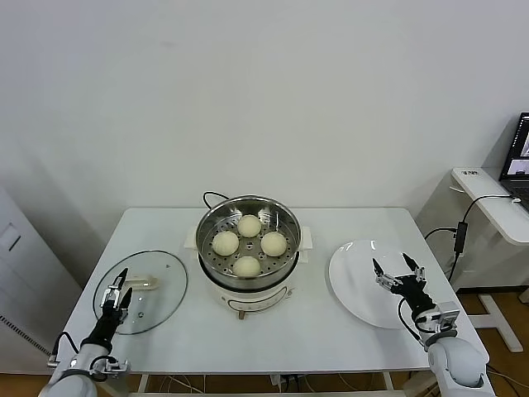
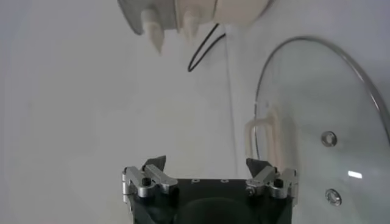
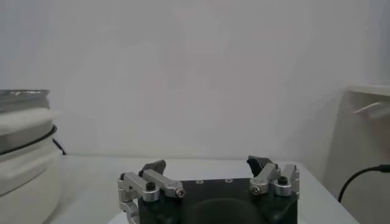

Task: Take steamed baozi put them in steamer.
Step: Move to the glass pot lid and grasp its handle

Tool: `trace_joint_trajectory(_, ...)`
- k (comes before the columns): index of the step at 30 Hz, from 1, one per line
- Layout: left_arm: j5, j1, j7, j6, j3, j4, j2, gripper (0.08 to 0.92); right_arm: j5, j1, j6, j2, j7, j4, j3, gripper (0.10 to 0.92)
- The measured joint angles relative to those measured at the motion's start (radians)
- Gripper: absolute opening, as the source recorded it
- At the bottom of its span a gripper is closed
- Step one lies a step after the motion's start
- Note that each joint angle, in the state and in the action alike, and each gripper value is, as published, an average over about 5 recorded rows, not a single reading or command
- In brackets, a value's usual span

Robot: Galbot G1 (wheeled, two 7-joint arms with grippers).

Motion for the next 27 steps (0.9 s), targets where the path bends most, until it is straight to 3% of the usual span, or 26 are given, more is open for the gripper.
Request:
trace_joint_trajectory(23,0.013,-0.13,-0.007,-0.001,0.037,0.145,-0.005,0.823,-0.042,-0.006,0.016,0.007,-0.021,-0.015,0.002,0.823)
trace_joint_trajectory(27,0.013,-0.151,-0.007,0.002,0.043,0.16,-0.007,0.792,-0.044,-0.006,0.017,0.009,-0.021,-0.016,0.002,0.823)
